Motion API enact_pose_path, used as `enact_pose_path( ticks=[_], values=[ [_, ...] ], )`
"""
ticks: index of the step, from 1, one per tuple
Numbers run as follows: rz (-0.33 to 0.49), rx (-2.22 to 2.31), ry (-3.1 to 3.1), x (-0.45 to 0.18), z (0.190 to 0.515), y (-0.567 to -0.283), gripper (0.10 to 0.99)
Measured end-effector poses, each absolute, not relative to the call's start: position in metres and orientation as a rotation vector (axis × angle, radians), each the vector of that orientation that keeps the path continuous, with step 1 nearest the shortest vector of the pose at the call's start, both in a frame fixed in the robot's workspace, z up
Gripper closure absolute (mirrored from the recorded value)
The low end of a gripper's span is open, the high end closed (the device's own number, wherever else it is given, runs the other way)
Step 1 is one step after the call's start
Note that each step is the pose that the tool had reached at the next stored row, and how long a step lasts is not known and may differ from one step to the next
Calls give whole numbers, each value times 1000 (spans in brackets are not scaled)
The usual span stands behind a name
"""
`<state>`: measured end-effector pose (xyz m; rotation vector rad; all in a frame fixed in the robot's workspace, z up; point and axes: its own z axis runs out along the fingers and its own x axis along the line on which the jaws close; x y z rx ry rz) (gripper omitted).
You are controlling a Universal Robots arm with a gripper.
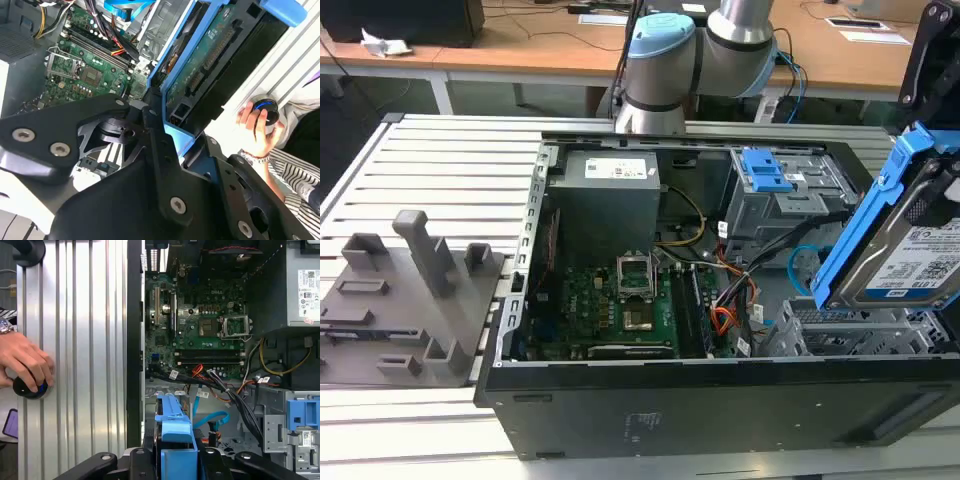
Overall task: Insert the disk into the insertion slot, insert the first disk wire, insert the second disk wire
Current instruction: 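Insert the disk into the insertion slot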
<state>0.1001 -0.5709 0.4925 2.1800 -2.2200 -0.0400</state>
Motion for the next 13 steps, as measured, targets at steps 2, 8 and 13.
enact_pose_path(
  ticks=[2,8,13],
  values=[
    [-40,2180,-2220,100,490,-571,722],
    [-40,2180,-2220,100,484,-571,722],
    [-40,2180,-2220,100,480,-571,722]
  ],
)
